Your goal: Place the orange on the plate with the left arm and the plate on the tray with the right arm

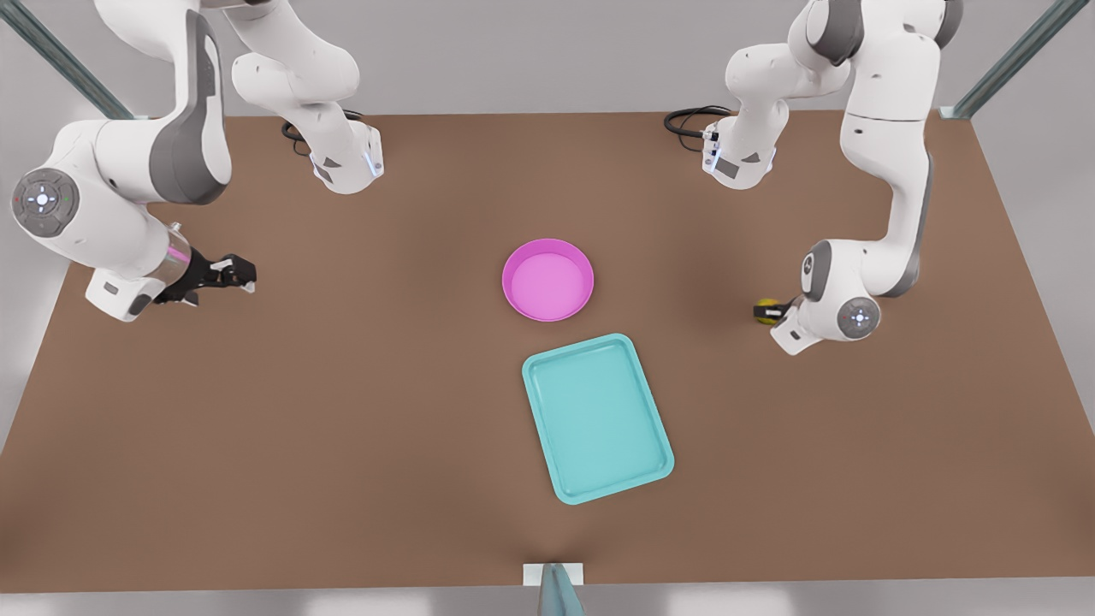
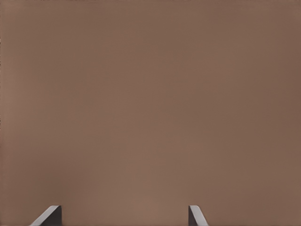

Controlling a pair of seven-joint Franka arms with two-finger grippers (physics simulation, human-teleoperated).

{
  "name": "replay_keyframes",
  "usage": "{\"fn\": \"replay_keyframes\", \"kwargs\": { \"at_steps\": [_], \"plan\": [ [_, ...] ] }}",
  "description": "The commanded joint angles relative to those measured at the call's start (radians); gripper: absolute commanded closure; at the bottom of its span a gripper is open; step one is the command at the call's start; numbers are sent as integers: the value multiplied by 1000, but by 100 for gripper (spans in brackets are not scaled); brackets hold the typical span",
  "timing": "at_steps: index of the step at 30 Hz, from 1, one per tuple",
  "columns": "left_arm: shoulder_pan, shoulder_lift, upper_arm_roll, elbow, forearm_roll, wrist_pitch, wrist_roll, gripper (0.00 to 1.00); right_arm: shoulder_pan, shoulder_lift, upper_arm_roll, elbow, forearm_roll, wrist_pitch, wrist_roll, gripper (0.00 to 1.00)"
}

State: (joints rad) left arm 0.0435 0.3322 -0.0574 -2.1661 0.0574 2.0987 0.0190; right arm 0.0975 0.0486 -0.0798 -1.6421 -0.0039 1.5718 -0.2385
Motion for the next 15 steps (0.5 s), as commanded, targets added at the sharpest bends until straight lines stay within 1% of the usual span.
{"fn": "replay_keyframes", "kwargs": {
  "at_steps": [1, 3, 7, 15],
  "plan": [
    [-1, 14, 1, -12, 1, 141, -16, 0, -21, -1, -1, 1, 5, 24, -28, 0],
    [-1, 39, 1, -14, 2, 139, -16, 0, -21, -1, -1, 1, 5, 24, -28, 0],
    [-2, 41, 4, -43, 2, 109, -17, 0, -21, -1, 0, 2, 5, 22, -30, 0],
    [-2, 79, 4, -43, 2, 81, -19, 0, -21, 5, -1, 2, 4, 19, -31, 0]
  ]
}}
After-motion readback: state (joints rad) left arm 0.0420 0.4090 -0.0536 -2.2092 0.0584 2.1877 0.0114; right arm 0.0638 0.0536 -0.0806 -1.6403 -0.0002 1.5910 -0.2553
